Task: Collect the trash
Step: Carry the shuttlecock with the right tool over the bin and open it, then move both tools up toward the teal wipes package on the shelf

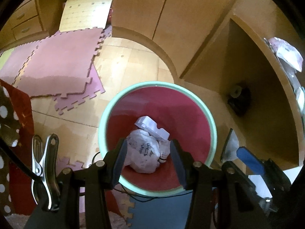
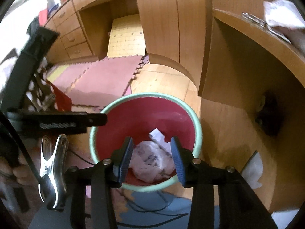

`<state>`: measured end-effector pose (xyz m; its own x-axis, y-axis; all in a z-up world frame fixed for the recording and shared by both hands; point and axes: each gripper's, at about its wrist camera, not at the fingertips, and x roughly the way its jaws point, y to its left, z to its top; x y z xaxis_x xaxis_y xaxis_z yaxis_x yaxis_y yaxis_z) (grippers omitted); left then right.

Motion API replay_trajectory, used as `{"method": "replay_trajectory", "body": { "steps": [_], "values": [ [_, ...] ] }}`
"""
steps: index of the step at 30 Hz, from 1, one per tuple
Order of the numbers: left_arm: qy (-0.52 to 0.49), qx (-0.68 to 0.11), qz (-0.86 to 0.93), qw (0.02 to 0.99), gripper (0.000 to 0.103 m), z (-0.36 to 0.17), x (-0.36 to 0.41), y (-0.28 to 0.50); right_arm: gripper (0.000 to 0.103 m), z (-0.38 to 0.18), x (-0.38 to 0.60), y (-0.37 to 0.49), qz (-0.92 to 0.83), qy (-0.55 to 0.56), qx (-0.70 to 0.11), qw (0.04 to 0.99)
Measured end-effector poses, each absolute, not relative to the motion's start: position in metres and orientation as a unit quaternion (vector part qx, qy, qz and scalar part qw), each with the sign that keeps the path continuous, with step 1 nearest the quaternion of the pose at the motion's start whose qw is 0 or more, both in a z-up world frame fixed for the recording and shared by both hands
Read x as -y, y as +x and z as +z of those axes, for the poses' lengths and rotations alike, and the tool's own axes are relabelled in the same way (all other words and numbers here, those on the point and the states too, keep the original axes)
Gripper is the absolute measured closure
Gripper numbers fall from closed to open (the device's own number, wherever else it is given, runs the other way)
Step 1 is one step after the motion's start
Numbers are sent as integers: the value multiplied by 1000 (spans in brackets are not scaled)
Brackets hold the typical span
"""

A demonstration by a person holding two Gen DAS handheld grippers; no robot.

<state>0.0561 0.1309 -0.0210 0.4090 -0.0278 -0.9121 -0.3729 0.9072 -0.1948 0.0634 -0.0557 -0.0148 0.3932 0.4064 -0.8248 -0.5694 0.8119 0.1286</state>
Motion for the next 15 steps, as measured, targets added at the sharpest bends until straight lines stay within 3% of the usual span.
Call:
{"method": "replay_trajectory", "body": {
  "steps": [15],
  "values": [
    [-128,-493,2,860,54,22,-57,27,61,46,129,10,254,-19,-441,860]
  ]
}}
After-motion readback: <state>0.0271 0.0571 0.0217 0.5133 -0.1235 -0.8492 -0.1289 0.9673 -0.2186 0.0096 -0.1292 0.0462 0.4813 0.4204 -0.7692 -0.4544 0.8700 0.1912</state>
